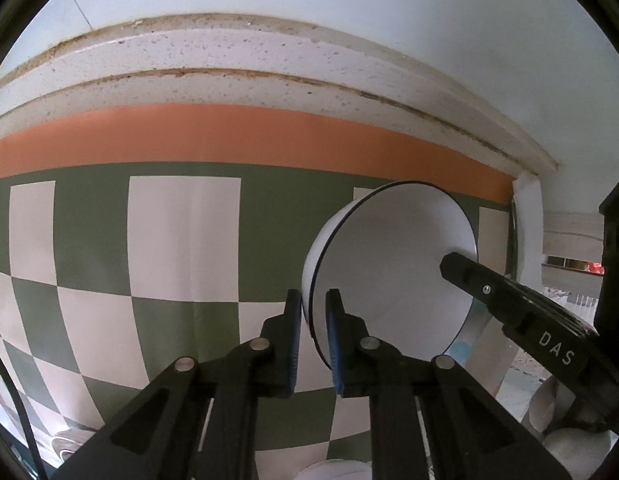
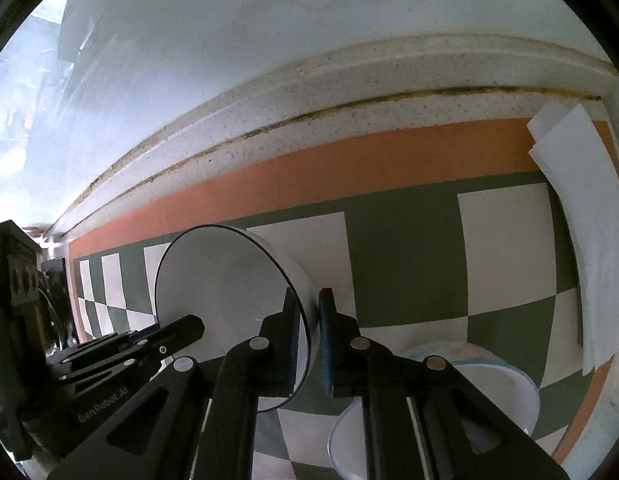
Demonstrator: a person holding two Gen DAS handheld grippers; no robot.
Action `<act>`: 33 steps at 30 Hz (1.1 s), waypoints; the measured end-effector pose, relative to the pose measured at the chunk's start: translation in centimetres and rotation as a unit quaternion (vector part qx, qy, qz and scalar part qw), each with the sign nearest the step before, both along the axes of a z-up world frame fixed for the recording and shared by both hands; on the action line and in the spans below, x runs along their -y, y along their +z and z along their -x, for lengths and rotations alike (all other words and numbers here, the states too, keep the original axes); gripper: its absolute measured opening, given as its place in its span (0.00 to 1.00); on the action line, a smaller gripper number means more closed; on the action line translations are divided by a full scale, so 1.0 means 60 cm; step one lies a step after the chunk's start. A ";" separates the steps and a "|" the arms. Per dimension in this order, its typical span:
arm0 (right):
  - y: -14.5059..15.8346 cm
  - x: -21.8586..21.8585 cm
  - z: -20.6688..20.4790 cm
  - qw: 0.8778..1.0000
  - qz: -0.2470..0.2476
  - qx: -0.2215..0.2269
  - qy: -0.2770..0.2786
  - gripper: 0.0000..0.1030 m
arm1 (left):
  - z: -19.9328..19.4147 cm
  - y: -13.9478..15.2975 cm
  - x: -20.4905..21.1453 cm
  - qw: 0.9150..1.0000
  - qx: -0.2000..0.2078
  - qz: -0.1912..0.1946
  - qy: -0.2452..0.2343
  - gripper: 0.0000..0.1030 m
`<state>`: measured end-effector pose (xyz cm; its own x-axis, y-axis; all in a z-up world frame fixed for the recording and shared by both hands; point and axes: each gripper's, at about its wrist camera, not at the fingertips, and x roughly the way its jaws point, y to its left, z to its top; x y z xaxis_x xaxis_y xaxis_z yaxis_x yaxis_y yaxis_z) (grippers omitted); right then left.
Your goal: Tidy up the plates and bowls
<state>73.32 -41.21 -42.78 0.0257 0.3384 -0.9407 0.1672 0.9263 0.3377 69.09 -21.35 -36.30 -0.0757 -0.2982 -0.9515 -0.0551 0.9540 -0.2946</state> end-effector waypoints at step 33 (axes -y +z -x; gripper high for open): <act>0.149 -0.014 0.428 0.999 -0.026 0.001 -0.043 0.10 | 0.319 0.113 0.011 0.993 0.004 0.006 -0.120 0.10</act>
<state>47.66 -40.38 -33.86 0.0586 0.3835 -0.9217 0.2437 0.8899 0.3857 49.93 -22.01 -29.51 -0.1377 -0.2841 -0.9489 0.1758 0.9358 -0.3057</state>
